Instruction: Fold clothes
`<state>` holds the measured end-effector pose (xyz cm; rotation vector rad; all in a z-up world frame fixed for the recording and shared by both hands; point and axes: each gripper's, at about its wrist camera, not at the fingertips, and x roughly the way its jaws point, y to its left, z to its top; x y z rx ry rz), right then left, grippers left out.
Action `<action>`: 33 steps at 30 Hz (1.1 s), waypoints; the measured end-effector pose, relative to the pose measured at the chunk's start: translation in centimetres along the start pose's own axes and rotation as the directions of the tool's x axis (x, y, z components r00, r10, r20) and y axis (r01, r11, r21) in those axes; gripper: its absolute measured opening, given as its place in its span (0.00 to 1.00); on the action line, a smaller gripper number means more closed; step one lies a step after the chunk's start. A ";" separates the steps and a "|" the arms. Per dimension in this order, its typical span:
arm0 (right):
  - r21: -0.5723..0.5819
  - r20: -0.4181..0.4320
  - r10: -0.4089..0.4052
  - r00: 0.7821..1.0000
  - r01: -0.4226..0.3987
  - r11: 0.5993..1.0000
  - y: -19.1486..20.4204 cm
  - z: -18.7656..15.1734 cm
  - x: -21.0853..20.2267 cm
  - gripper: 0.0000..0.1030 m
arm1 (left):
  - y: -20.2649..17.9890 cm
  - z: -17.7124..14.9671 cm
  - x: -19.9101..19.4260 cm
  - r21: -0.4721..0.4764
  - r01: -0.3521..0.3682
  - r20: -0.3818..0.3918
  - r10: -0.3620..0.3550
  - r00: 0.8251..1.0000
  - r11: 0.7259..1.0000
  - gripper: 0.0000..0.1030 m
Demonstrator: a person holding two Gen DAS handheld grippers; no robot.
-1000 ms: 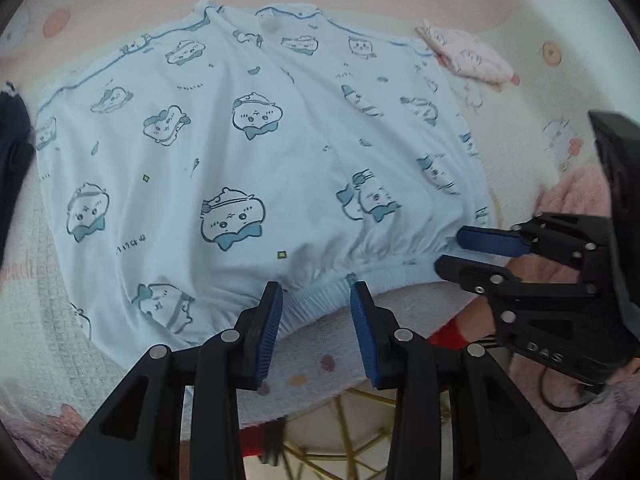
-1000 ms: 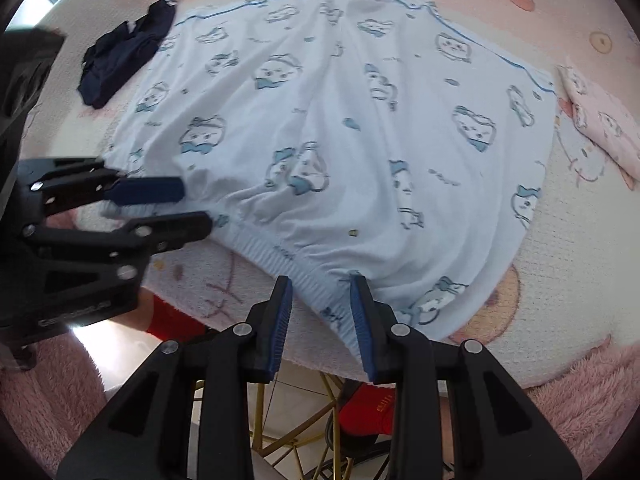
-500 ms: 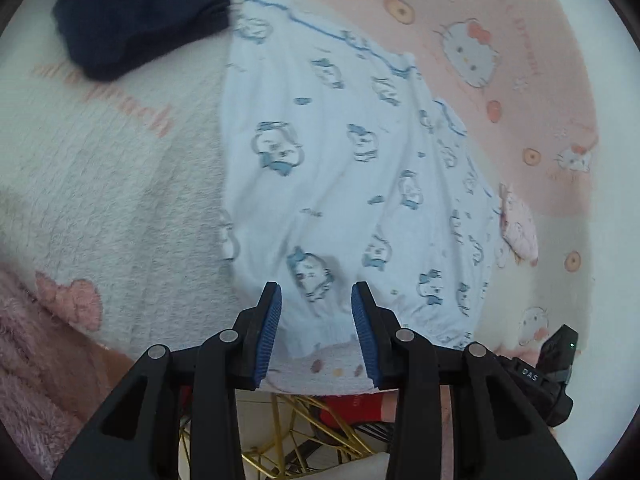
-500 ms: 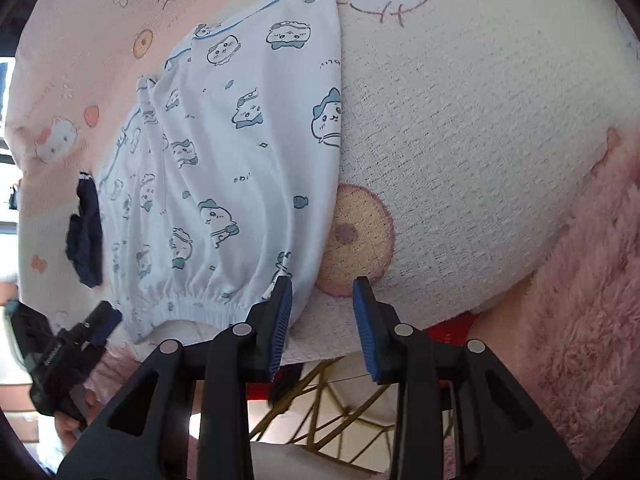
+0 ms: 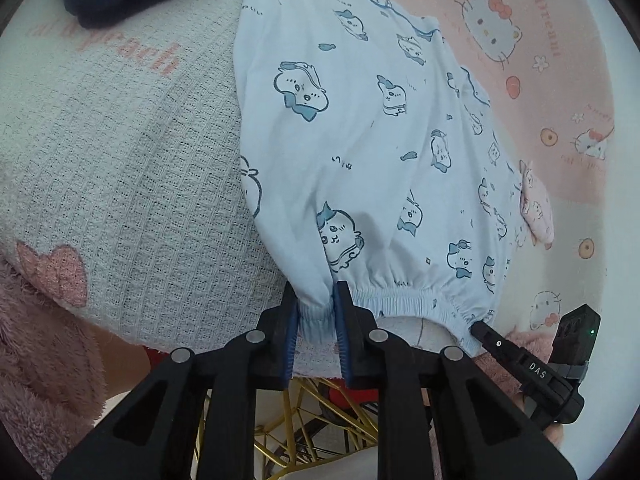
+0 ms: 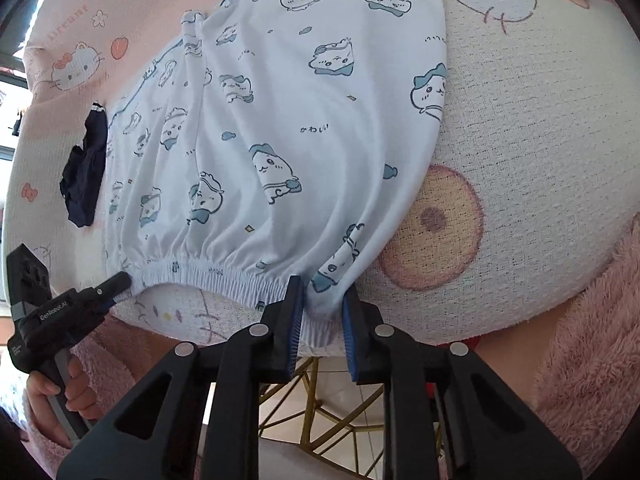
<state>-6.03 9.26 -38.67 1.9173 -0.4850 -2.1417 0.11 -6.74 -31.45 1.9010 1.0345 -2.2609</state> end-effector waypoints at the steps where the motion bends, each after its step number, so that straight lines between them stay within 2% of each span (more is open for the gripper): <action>1: 0.013 0.005 0.012 1.000 -0.012 1.000 -0.3 0.0 0.0 0.24 | -0.1 0.0 0.2 0.003 -0.005 -0.001 0.005 1.000 1.000 0.18; 4: 0.010 0.007 0.010 1.000 -0.010 1.000 -0.4 0.2 0.1 0.24 | -0.6 -0.3 -0.1 0.020 -0.023 0.009 0.023 1.000 1.000 0.17; 5: 0.001 0.012 -0.006 1.000 0.006 1.000 -0.3 0.2 0.1 0.15 | -0.8 -0.3 -0.2 0.026 -0.029 0.012 0.029 1.000 0.999 0.15; 7: -0.013 0.022 -0.052 0.998 0.053 0.999 -0.2 -0.1 -0.1 0.09 | -1.1 -0.5 -0.3 0.037 -0.042 0.019 0.041 0.999 0.998 0.15; 11: -0.043 0.066 -0.108 0.992 0.111 0.993 0.4 -0.7 -1.3 0.08 | -1.8 -0.8 -0.9 0.055 -0.050 0.036 0.048 0.998 0.997 0.14; 15: -0.031 0.103 -0.099 0.990 0.102 0.994 0.2 -1.1 -2.9 0.07 | -1.3 -1.3 -1.7 0.063 -0.053 0.043 0.051 0.998 0.997 0.13; 16: -0.020 0.102 -0.094 0.990 0.096 0.995 -0.2 -1.0 -3.0 0.07 | -1.1 -1.3 -1.3 0.065 -0.059 0.025 0.057 0.998 0.996 0.13; 19: 0.031 0.096 -0.105 0.990 0.102 0.994 -1.2 -0.2 -3.4 0.09 | -0.8 -0.8 -0.6 -0.005 -0.083 -0.004 0.083 0.997 0.997 0.19; 22: 0.027 0.149 -0.110 0.983 0.107 0.994 -1.3 0.7 -5.4 0.09 | -2.0 -0.4 -2.9 0.048 -0.151 0.083 0.147 0.986 0.987 0.23; 23: 0.026 0.168 -0.106 0.980 0.103 0.994 -1.4 1.2 -6.2 0.14 | -2.4 -0.2 -3.7 0.065 -0.173 0.111 0.165 0.980 0.983 0.26; 25: 0.037 0.196 -0.088 0.977 0.083 0.996 -1.8 2.6 -7.7 0.19 | -3.7 0.3 -4.1 0.106 -0.190 0.137 0.175 0.975 0.976 0.36; 27: 0.064 0.201 -0.060 0.978 0.048 0.997 -2.6 4.4 -8.4 0.20 | -5.0 0.9 -4.4 0.147 -0.206 0.161 0.182 0.970 0.967 0.38; 32: 0.066 0.186 -0.085 0.979 0.074 0.995 -4.1 8.8 -6.2 0.21 | -7.8 2.7 -1.5 0.266 -0.149 0.111 0.124 0.986 0.952 0.37; 33: 0.057 0.179 -0.072 0.981 0.063 0.996 -4.3 9.4 -5.3 0.21 | -8.4 3.1 -0.7 0.290 -0.157 0.104 0.132 0.986 0.944 0.37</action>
